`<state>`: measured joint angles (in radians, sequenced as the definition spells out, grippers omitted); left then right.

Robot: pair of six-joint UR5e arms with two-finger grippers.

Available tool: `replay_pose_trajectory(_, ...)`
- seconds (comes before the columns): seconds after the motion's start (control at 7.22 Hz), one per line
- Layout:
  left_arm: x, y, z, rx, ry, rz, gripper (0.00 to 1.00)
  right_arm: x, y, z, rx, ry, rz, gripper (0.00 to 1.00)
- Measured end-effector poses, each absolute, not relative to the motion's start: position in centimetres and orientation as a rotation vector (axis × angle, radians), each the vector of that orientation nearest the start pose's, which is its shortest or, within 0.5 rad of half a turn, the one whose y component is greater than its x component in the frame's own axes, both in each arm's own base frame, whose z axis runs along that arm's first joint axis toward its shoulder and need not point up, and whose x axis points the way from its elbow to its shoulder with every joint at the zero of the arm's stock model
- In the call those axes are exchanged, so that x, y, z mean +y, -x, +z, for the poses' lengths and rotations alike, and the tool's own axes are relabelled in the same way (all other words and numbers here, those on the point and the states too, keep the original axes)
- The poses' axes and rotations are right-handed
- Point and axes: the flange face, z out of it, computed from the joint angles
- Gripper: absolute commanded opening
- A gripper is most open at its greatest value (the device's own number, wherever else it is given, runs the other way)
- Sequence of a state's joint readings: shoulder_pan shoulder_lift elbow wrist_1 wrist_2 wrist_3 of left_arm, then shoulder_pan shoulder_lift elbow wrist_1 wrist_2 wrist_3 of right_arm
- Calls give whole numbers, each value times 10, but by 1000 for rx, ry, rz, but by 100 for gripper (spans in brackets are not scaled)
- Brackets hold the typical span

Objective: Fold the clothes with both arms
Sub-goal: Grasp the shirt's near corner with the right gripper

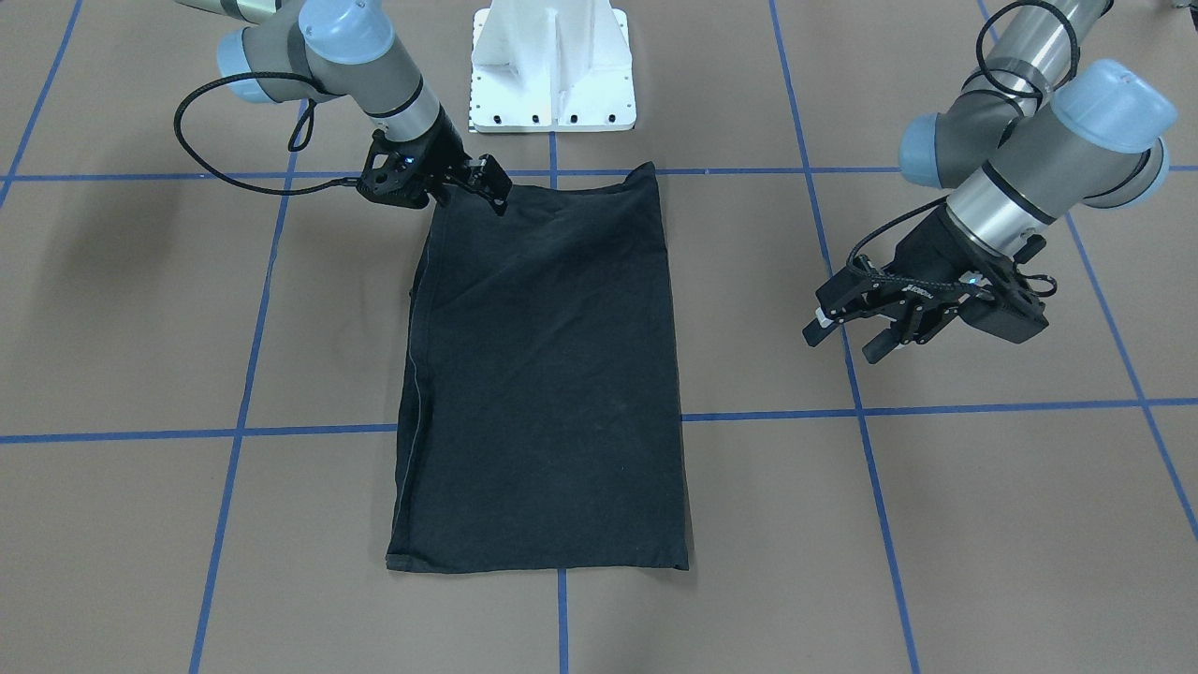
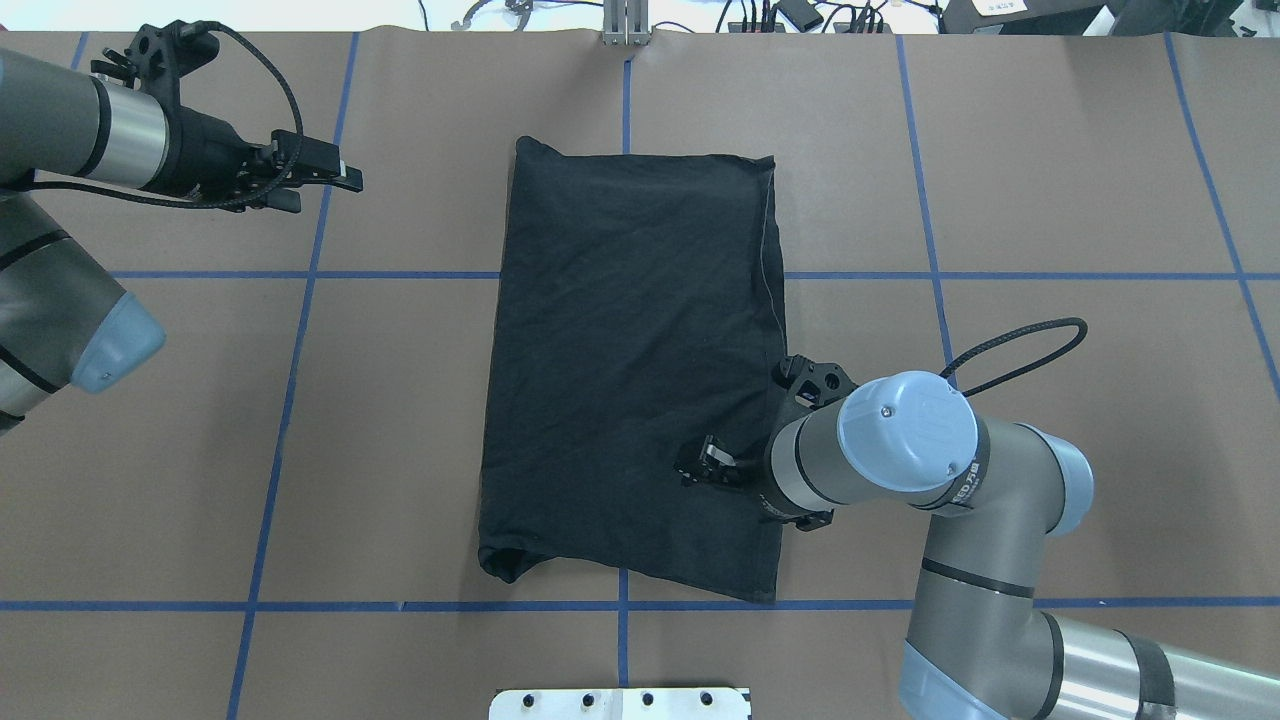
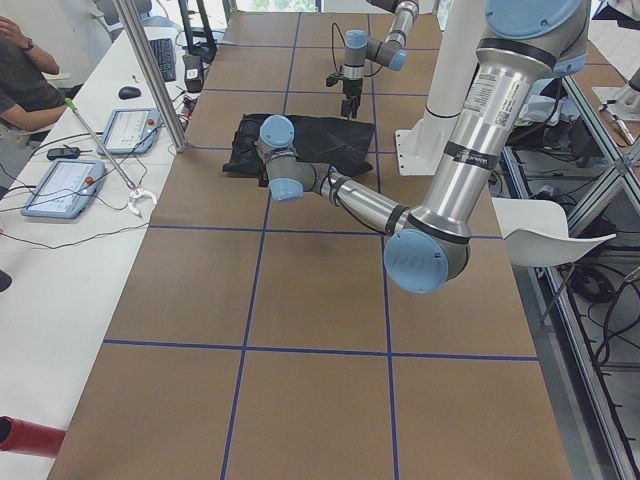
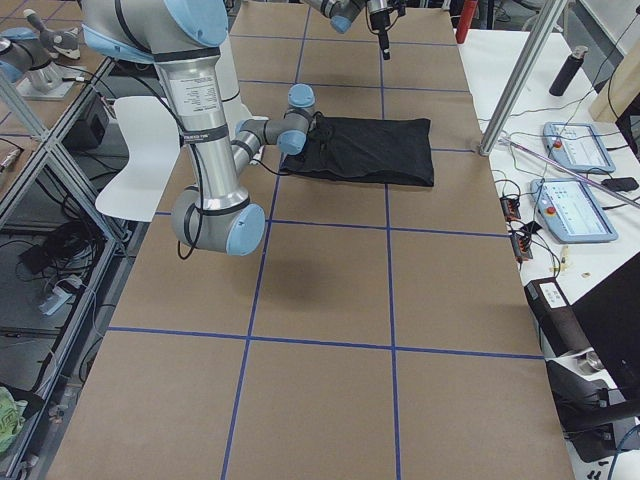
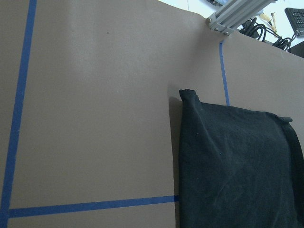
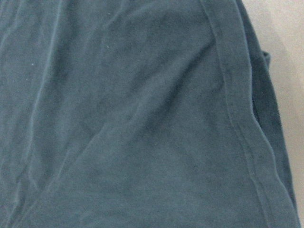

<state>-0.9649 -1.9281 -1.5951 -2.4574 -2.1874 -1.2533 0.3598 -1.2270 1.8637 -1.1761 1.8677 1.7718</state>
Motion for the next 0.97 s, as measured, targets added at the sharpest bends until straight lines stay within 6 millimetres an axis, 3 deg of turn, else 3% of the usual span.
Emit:
replay_pose_trajectory(0.42, -552, -290, 342, 1294, -307, -156, 100, -281, 533, 302, -1009, 216, 320, 100)
replay_pose_trajectory(0.97, -551, -289, 340, 1296, -310, -156, 100, -274, 542, 303, -963, 220, 313, 100)
